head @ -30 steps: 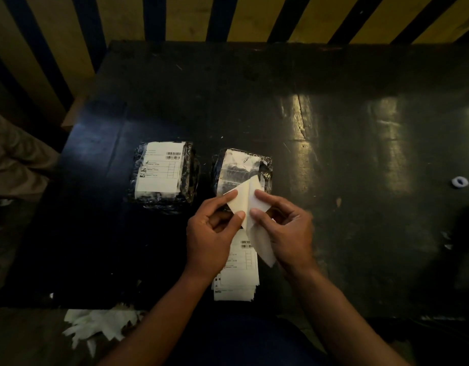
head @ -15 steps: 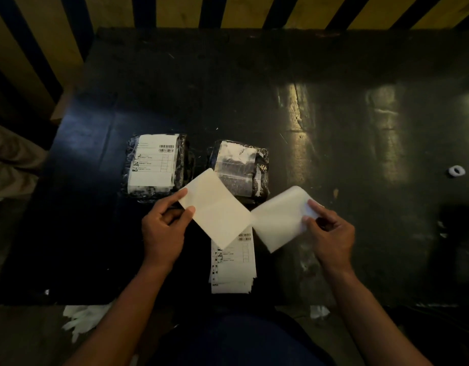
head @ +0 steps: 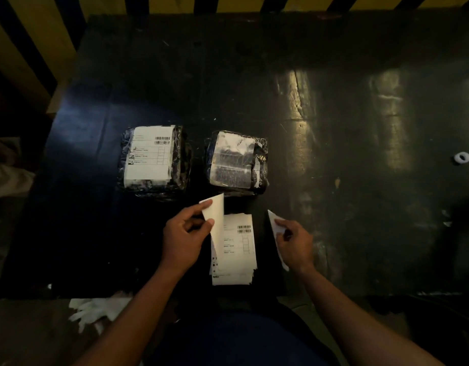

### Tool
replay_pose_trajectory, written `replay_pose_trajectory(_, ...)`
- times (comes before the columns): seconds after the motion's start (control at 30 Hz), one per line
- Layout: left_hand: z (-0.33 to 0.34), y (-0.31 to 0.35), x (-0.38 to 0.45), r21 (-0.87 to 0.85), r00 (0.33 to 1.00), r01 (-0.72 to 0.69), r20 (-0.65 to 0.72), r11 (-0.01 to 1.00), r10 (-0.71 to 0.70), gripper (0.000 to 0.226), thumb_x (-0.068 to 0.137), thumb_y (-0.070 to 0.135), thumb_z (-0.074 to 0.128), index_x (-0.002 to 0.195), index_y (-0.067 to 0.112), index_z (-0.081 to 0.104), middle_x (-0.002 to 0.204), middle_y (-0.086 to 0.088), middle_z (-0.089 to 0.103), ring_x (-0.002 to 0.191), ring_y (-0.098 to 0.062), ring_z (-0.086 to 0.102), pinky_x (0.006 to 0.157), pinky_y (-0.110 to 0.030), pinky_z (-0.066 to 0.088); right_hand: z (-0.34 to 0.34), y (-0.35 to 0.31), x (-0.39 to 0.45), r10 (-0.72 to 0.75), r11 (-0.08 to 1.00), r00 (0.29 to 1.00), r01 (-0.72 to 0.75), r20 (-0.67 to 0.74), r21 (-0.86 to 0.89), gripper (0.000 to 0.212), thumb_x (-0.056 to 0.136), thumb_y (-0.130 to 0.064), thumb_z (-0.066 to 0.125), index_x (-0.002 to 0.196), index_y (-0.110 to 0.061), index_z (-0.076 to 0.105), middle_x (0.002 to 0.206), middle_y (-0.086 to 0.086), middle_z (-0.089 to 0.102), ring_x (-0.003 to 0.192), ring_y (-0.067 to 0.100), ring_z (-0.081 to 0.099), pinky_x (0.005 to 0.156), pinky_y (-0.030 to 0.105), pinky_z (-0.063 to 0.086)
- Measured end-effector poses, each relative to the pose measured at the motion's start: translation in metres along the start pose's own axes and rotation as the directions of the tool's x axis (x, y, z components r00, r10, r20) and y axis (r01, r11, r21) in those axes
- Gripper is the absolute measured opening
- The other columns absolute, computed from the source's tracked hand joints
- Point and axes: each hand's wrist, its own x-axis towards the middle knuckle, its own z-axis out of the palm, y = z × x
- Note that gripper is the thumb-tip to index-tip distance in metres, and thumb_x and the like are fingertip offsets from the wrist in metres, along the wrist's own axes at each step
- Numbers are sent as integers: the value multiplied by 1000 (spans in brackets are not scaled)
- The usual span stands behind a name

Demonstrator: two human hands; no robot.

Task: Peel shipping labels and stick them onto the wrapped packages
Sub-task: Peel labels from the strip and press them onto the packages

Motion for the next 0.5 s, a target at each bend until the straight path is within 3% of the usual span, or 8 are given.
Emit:
replay_pose_trajectory(0.1,10,-1,-5,-17,1000,9,24,1000,-9,46,89,-5,72,123,27,72,114,-2,75,92,-11,75,86,-29,62,13,9,3,17,993,987,2,161,-116,35,87,-5,72,120,-16,73,119,6,69,100,20,69,87,21,49)
replay_pose_trajectory(0.17,14,-2,-6,-16,999,21,44,1000,-21,49,90,-4,73,125,30,71,113,0,74,96,-15,74,90,-33,61,12,10,3,7,987,973,31,232,-157,34,86,-9,75,118,-19,74,121,5,64,99,19,67,84,22,52)
replay_pose_trajectory(0.23,18,-2,-6,-11,998,35,60,999,-34,51,90,-3,73,128,32,70,113,-2,73,99,-20,73,93,-38,61,6,8,1,-20,982,969,65,247,-176,35,85,-11,77,118,-20,73,133,4,55,107,21,66,91,29,57)
replay_pose_trajectory(0.3,21,0,-5,-15,996,50,68,999,-49,56,90,-1,73,130,37,68,112,-3,73,98,-22,73,92,-42,61,-3,2,-4,-72,977,972,114,223,-182,36,85,-12,78,119,-19,71,140,4,48,105,18,65,91,27,56)
replay_pose_trajectory(0.37,23,3,-4,-10,997,50,67,999,-49,62,90,1,74,134,43,64,110,-6,72,96,-25,73,91,-43,62,-12,-12,-11,-169,970,975,191,146,-153,31,85,-13,77,115,-21,71,132,-2,49,96,9,62,83,16,51)
replay_pose_trajectory(0.5,27,10,0,-41,998,47,37,998,-46,68,90,-1,73,143,39,56,108,-5,71,92,-20,74,85,-41,63,-25,-63,-31,-367,927,930,363,27,92,21,87,-14,76,106,-21,68,114,-10,57,97,2,61,80,17,54)
